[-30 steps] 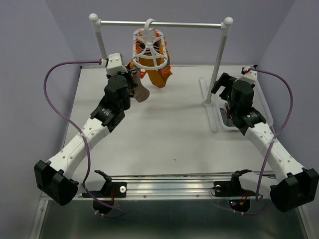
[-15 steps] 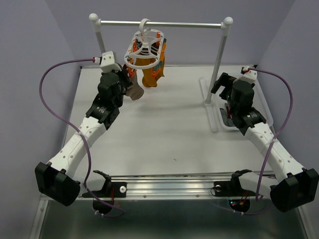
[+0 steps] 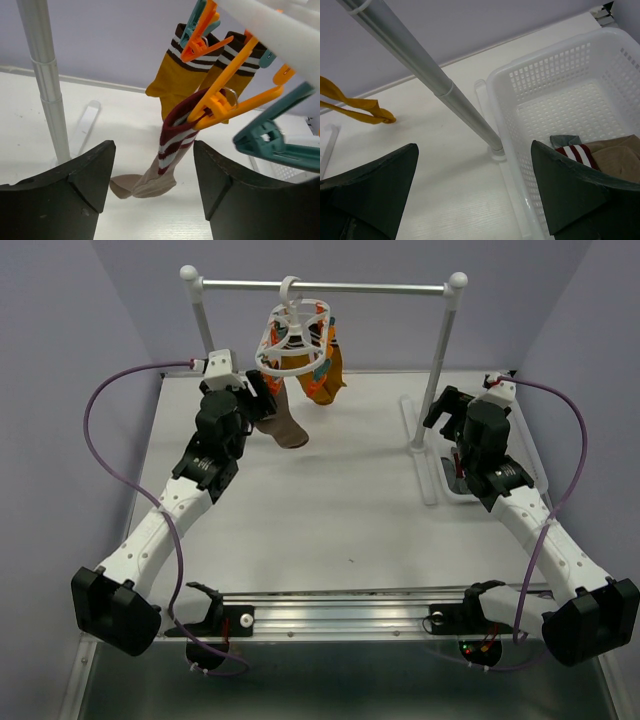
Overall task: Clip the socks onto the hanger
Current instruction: Rotate the hanger.
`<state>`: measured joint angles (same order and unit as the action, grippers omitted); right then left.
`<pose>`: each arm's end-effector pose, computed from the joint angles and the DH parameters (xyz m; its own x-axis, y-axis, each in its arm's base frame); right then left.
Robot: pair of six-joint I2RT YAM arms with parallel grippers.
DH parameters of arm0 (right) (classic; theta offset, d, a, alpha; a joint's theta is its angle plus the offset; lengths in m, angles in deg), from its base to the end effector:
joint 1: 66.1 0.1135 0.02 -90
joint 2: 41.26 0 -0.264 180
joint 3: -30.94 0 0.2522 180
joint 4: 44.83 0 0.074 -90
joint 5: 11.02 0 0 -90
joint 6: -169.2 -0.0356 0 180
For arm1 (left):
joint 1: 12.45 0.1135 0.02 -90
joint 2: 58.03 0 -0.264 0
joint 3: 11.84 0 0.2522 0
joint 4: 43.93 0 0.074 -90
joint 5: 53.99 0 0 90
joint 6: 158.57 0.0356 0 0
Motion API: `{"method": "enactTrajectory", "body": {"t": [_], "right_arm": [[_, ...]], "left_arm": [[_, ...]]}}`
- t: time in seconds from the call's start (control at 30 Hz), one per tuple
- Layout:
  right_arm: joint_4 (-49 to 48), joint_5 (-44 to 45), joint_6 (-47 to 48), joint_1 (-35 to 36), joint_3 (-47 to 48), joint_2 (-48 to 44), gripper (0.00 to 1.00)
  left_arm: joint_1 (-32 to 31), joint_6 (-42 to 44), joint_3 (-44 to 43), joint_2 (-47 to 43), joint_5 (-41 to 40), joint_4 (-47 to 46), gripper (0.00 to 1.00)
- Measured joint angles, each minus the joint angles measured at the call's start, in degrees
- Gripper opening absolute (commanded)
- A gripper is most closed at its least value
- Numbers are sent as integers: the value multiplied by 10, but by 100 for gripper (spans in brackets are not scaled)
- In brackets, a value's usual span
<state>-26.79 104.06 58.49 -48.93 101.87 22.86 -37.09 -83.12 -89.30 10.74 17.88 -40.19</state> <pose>0.2523 0.0622 0.3602 -0.1281 0.2956 -0.9467 0.1873 0.9446 0.2697 0.2602 -0.1071 0.4070 0.0472 -0.2843 -0.9576 0.1305 0.9522 -0.2763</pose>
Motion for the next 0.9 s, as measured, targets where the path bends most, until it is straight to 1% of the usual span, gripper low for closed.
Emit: {"method": "enactTrajectory", "body": {"t": [0.07, 0.13, 0.33, 0.37, 0.5, 0.73, 0.9], "right_arm": [[0, 0, 0, 0, 0, 0, 100], [0, 0, 0, 0, 0, 0, 100], [0, -1, 0, 0, 0, 0, 100], [0, -1, 0, 0, 0, 0, 100], [0, -1, 0, 0, 0, 0, 100], [1, -4, -4, 0, 0, 5, 100], [1, -58, 8, 0, 0, 22, 100]], "left_arm": [[0, 1, 7, -4, 5, 0, 80], [0, 3, 15, -12, 10, 0, 85], [0, 10, 33, -33, 15, 0, 87], [0, 13, 34, -37, 16, 1, 91], [0, 23, 41, -54, 17, 1, 99], [0, 40, 83, -111, 20, 8, 99], [0, 42, 93, -132, 17, 12, 99]]}}
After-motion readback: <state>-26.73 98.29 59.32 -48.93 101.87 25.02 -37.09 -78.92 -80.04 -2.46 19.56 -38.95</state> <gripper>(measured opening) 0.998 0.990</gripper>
